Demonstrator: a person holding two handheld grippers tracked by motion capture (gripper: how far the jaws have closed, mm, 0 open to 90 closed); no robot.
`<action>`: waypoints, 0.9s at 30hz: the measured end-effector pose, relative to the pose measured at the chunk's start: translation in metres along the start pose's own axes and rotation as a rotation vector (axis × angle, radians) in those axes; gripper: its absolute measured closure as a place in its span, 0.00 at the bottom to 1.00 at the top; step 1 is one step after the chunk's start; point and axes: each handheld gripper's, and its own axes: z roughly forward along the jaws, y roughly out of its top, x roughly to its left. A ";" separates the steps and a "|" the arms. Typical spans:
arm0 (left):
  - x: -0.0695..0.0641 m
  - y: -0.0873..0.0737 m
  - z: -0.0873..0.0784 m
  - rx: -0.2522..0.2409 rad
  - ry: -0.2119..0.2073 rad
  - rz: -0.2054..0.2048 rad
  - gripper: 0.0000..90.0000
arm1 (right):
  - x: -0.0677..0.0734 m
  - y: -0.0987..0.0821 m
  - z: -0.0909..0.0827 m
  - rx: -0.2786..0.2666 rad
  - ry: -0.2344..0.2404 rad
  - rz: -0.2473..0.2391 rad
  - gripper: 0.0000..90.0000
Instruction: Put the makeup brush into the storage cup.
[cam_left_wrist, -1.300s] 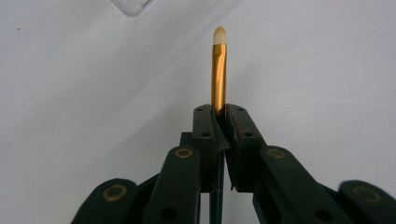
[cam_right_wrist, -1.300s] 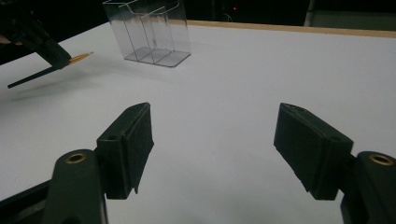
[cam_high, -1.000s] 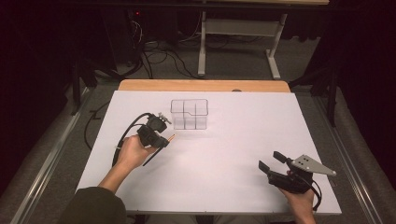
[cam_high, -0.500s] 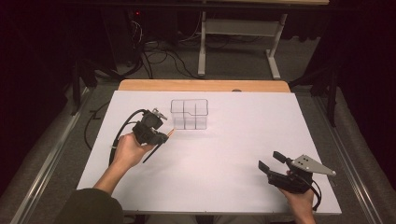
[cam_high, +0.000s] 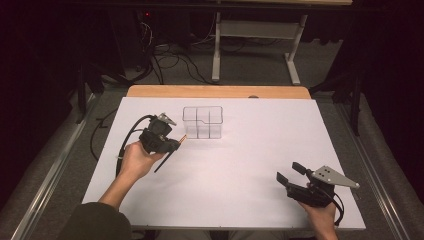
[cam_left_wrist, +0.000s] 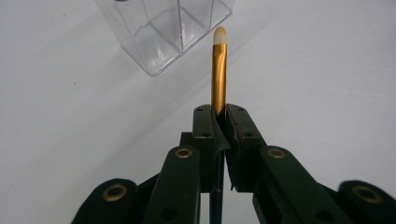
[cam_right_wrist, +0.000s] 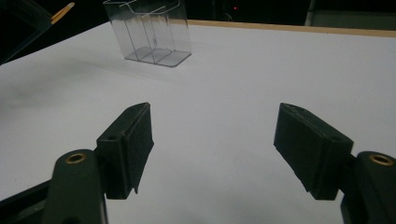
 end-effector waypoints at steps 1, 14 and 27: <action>-0.001 0.000 -0.001 -0.007 0.000 0.000 0.93 | 0.000 0.000 0.000 0.000 -0.001 0.001 0.33; -0.004 0.004 -0.006 -0.055 -0.012 0.002 0.93 | 0.000 0.000 0.000 0.000 -0.001 -0.003 0.33; -0.004 0.006 -0.011 -0.106 -0.022 -0.011 0.93 | 0.000 0.000 0.000 0.000 0.000 -0.005 0.33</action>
